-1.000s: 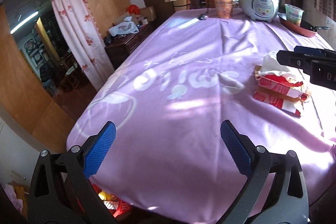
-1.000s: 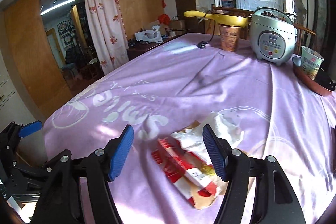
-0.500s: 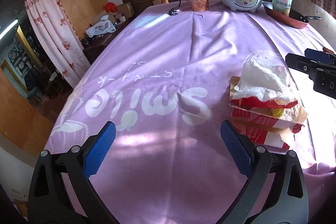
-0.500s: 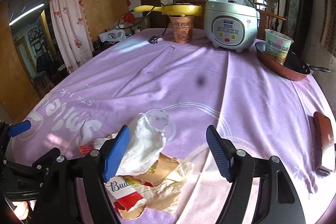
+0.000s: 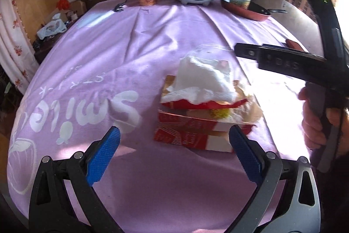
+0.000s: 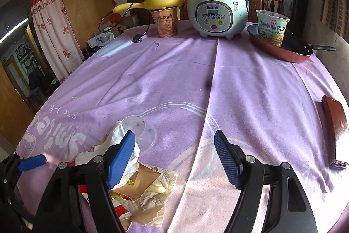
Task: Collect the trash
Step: 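Grasp the white tissue with the right gripper while the left moves to the red carton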
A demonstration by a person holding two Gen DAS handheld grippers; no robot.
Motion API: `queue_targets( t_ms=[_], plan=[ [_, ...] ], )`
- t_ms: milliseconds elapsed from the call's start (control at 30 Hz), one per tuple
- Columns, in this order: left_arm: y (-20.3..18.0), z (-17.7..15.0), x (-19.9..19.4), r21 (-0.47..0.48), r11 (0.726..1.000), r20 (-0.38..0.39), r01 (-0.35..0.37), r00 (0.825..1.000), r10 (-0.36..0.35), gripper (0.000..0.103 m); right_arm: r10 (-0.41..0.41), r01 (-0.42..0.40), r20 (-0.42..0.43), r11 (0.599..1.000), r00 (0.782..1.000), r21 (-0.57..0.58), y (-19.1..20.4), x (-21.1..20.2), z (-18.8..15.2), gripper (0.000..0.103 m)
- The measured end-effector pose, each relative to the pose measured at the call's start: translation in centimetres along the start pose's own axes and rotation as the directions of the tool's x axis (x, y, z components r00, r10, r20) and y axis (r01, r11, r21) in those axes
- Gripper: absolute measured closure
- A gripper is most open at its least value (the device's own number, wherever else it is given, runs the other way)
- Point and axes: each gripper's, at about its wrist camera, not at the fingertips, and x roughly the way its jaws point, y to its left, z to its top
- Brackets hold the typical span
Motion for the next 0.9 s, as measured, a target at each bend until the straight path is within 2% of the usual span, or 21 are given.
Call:
queue_targets(
  t_ms=[67,233,300,400,467,500,533,600,700,733,800,900],
  plan=[
    [-1.6,0.1,0.6,0.035,0.998,-0.028,0.053,0.998,-0.052,0.007,0.001,-0.001,0.0,1.0,1.0,0.0,0.0,0.0,-0.1,0.029],
    [-4.9,-0.2,2.9,0.102,0.992,-0.089,0.067,0.994,-0.058,0.007,-0.007,0.007,0.001,1.0,1.0,0.01,-0.2,0.0,0.0,0.029],
    [-5.2,-0.3,3.6,0.115,0.993,-0.109,0.034,0.994,-0.021,0.007,-0.004,0.004,-0.001,1.0,1.0,0.015,-0.3,0.0,0.0,0.029],
    [-4.2,0.0,3.8,0.084,0.996,-0.106,-0.031,0.994,0.04,0.007,0.003,-0.003,-0.001,1.0,1.0,0.017,-0.3,0.0,0.1,0.029],
    [-2.6,0.3,3.9,0.082,0.982,-0.091,-0.168,0.98,0.175,0.007,0.007,-0.007,0.002,1.0,1.0,0.018,-0.3,-0.1,0.1,0.029],
    [-1.3,0.5,3.9,0.065,0.971,-0.089,-0.228,0.968,0.233,0.007,0.008,-0.008,0.002,1.0,1.0,0.02,-0.3,-0.1,0.0,0.029],
    [0.3,0.6,3.8,0.03,0.966,-0.098,-0.258,0.961,0.26,0.007,0.013,-0.013,0.001,1.0,1.0,0.021,-0.3,-0.1,0.0,0.029],
    [3.8,0.7,3.1,-0.058,0.961,-0.111,-0.269,0.959,0.262,0.007,0.033,-0.033,-0.004,0.999,0.999,0.026,-0.2,-0.2,0.0,0.029],
    [7.8,0.1,1.5,-0.168,0.932,-0.124,-0.322,0.944,0.304,0.007,0.078,-0.078,-0.022,0.997,0.997,0.027,0.2,0.0,-0.2,0.029],
    [8.7,-0.2,0.9,-0.208,0.926,-0.126,-0.315,0.947,0.294,0.007,0.088,-0.087,-0.03,0.996,0.996,0.025,0.3,0.2,-0.3,0.029],
    [9.6,-0.9,0.0,-0.273,0.926,-0.12,-0.26,0.965,0.235,0.007,0.092,-0.092,-0.053,0.996,0.994,0.01,0.8,0.6,-0.5,0.029],
    [8.9,-1.2,-0.7,-0.28,0.939,-0.094,-0.198,0.98,0.178,0.007,0.104,-0.107,-0.096,0.994,0.99,-0.032,1.8,1.3,-1.0,0.029]
  ],
)
